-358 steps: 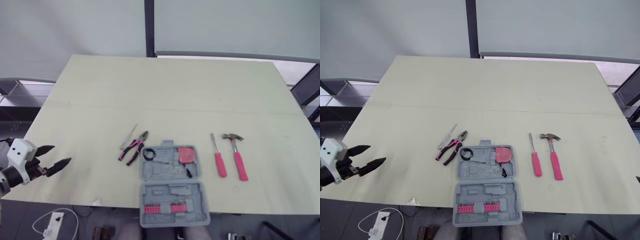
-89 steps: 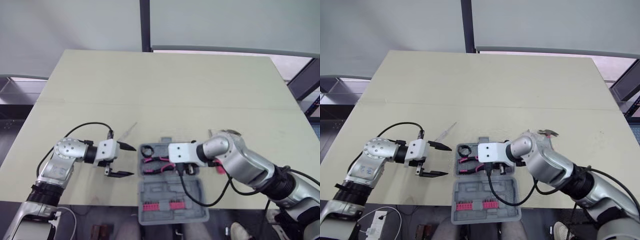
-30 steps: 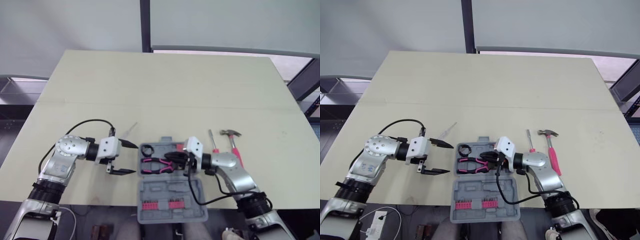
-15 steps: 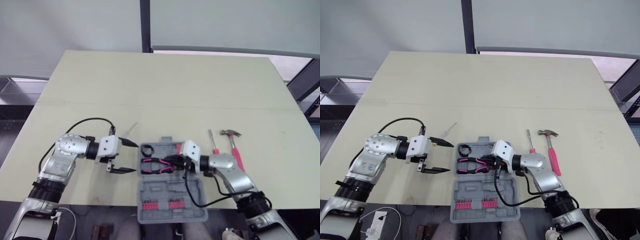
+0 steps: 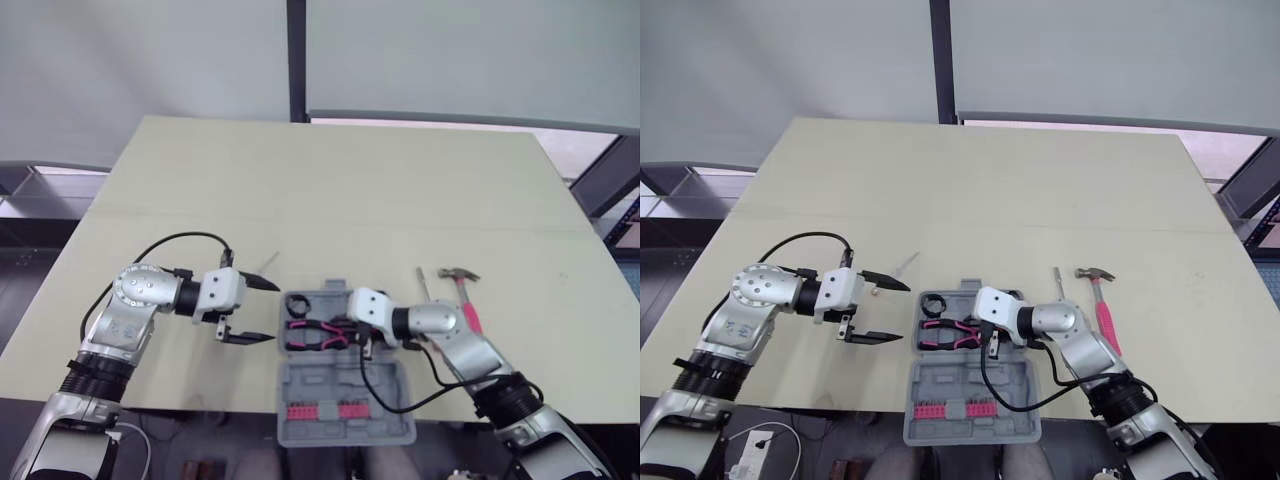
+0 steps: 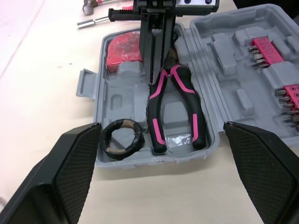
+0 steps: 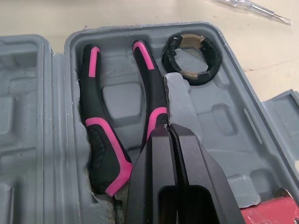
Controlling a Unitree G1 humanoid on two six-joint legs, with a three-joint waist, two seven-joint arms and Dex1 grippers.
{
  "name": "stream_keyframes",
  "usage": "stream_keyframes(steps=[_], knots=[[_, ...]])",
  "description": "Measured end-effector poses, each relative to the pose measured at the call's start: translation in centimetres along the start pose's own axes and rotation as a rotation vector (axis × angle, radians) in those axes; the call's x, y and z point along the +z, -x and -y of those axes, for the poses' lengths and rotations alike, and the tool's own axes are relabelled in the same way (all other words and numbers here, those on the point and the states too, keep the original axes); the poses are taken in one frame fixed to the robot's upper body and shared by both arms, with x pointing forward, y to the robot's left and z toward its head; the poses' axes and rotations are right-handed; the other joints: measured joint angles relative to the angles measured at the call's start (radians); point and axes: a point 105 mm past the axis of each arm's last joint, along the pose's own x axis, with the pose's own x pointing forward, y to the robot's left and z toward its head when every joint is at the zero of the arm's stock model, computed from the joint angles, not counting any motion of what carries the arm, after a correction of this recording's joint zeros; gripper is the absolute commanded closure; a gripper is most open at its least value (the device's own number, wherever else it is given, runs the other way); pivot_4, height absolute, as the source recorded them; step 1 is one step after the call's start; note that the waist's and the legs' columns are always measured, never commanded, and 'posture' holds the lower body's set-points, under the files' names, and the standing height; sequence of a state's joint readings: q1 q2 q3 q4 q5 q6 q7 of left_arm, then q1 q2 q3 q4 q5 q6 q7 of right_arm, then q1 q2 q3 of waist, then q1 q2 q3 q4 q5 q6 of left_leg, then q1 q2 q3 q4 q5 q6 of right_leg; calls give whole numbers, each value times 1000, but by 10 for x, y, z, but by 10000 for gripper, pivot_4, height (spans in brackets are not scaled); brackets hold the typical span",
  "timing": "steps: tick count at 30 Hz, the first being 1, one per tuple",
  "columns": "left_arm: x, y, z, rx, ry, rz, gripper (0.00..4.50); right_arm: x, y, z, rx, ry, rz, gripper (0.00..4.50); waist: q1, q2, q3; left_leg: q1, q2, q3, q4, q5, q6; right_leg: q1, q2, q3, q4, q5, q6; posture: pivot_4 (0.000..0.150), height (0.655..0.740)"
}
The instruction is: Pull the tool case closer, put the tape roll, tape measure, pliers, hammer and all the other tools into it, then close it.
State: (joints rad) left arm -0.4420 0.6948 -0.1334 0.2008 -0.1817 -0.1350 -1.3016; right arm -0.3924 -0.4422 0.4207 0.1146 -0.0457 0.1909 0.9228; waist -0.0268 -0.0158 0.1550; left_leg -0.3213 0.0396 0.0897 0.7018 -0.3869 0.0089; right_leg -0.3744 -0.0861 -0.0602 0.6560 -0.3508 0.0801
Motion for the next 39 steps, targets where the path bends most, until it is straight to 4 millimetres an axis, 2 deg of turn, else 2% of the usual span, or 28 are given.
stream_keyframes(steps=[6,9,12,13,14,16,17,19,22,24,26,27,29,32,35,37,39], knots=[[4,-3,-3,3,-10,16,0,0,1,2,-15,-49,12,44242,-1,2,-5,2,-2,0,-4,0,0,0,-3,0,1,0,0,1500,7400],[4,-4,-4,6,-4,21,0,3,6,6,-70,-123,83,44242,-1,3,-3,-1,-2,0,-4,0,0,-2,-3,0,1,0,0,1500,7400],[3,-4,-3,22,25,35,0,3,19,14,-140,-201,118,44242,-2,7,-1,-9,-3,0,-3,1,1,-10,-4,-1,2,0,1,1500,7400],[2,-4,-1,47,51,53,0,15,31,18,-168,-209,172,44242,-1,8,0,-19,-4,0,-2,1,1,-20,-5,0,5,1,1,1500,7400],[0,-4,0,54,66,55,0,21,36,20,-178,-206,193,44242,-3,8,0,-20,-4,0,-3,2,1,-21,-5,-1,6,1,1,1500,7400],[2,-5,0,126,78,92,0,37,66,24,-224,-185,244,44242,-1,10,1,-22,-4,-1,-4,2,1,-23,-5,-2,5,1,1,1500,7400],[2,-2,0,156,99,104,0,38,82,24,-243,-183,245,41956,-1,9,1,-22,-4,-2,-4,2,1,-23,-5,-3,4,1,1,1500,7400],[0,9,3,218,179,134,0,25,120,19,-282,-209,188,36844,3,9,1,-23,-4,-3,-5,1,3,-22,-5,-4,2,1,1,1500,7400],[-13,37,9,332,315,121,0,-12,178,8,-357,-307,41,21679,5,8,4,-23,-5,-4,-5,-1,5,-18,-7,-5,-3,1,2,1500,7400],[-21,54,14,394,378,95,0,-25,207,2,-402,-347,-15,12288,4,7,6,-20,-7,-4,-5,-1,6,-14,-8,-4,-8,1,3,1500,7400],[-30,73,24,429,438,50,0,-41,245,-2,-486,-392,-83,2668,-1,8,11,-13,-7,-4,-7,-1,7,-8,-8,-4,-12,2,5,1500,7400],[-35,82,30,440,464,20,0,-48,262,-4,-527,-409,-112,524,-2,8,12,-11,-7,-3,-9,-2,10,-7,-8,-3,-12,3,5,1500,7400],[-50,107,42,485,529,-61,0,-62,297,-12,-611,-447,-182,524,-2,8,14,-8,-8,-3,-14,-2,10,-6,-9,-2,-14,3,5,1500,7400],[-67,147,43,626,577,-142,0,-76,332,-22,-685,-456,-260,524,0,8,17,-4,-9,-3,-21,0,9,-6,-10,-2,-14,2,3,1500,7400],[-79,177,41,724,569,-227,0,-86,354,-26,-749,-467,-294,524,0,10,18,-2,-9,-2,-24,0,8,-6,-11,-2,-14,1,1,1500,7400],[-93,197,48,769,583,-305,0,-97,366,-30,-789,-490,-313,524,-1,10,18,-2,-9,0,-28,0,7,-8,-11,-2,-15,1,0,1500,7400],[-99,203,53,789,604,-314,0,-107,374,-34,-819,-513,-327,524,-1,10,18,-2,-10,2,-34,4,1,-10,-11,-1,-18,1,0,1500,7400]])
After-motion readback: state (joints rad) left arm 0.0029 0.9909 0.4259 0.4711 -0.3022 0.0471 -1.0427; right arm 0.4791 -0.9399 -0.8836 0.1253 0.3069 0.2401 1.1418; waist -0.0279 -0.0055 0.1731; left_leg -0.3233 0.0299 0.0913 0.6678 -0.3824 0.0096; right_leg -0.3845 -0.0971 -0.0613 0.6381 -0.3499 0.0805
